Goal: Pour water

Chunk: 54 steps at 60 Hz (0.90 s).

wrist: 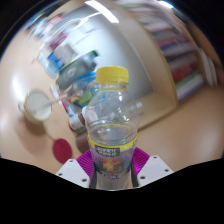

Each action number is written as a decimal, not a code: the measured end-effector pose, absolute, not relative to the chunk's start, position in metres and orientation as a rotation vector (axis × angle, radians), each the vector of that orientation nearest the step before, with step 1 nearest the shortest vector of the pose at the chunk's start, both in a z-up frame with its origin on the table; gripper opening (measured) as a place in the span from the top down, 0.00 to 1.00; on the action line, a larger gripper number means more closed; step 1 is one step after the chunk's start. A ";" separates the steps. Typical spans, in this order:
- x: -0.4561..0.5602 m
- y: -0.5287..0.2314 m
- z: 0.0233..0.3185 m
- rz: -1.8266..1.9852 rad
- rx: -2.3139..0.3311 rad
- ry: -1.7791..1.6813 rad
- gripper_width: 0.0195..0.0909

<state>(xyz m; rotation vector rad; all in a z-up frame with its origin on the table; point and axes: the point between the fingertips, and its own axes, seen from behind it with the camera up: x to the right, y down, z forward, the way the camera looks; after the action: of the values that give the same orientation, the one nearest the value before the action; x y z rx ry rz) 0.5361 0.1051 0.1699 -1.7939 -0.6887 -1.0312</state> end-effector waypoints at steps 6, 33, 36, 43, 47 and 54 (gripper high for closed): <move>0.532 0.148 0.188 -1.385 -1.563 -1.149 0.60; 0.468 0.223 0.205 -1.901 -0.779 -1.979 0.60; 0.465 0.224 0.204 -1.892 -0.783 -1.977 0.60; 0.464 0.231 0.207 -1.770 -0.911 -1.841 0.60; 0.471 0.232 0.218 -1.620 -1.146 -1.627 0.60; 0.480 0.216 0.205 -1.030 -1.669 -1.012 0.60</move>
<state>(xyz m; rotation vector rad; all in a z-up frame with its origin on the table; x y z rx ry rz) 0.4797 0.2164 0.2055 -1.6687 -1.0123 -1.0297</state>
